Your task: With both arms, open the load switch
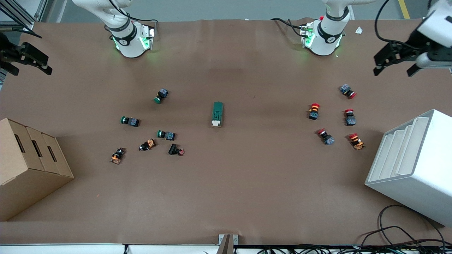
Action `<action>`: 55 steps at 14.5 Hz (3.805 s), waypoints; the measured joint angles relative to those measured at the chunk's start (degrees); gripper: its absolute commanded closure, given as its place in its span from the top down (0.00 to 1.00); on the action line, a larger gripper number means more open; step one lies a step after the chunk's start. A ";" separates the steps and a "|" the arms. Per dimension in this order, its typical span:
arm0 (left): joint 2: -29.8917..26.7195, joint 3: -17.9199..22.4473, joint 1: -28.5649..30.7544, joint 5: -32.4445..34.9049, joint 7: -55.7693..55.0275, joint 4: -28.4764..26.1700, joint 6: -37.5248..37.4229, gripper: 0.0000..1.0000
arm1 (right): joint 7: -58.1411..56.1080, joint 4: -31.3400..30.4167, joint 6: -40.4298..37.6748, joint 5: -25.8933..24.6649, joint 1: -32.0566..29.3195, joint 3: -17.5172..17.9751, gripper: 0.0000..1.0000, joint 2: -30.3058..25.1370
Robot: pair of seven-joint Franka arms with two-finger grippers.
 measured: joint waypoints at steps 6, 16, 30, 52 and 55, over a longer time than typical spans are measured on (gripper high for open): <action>9.47 -17.03 -0.85 0.40 -26.77 -0.46 12.13 1.00 | 0.00 -0.01 -1.43 0.00 0.02 -0.04 1.00 -0.01; 33.71 -24.93 -22.49 34.40 -80.74 -2.83 30.22 1.00 | 0.05 0.06 -2.19 0.03 -0.77 -0.93 1.00 0.25; 52.51 -24.50 -38.03 86.54 -115.36 -7.80 32.85 0.99 | 22.39 -0.08 -0.10 1.00 5.99 0.26 1.00 6.86; 62.24 -11.13 -56.89 112.81 -145.57 -9.38 11.09 1.00 | 98.44 11.59 18.78 9.12 35.02 0.73 1.00 47.26; 62.62 -10.11 -58.38 112.82 -146.00 -9.15 10.18 1.00 | 101.66 13.31 19.93 9.58 37.12 0.70 1.00 52.93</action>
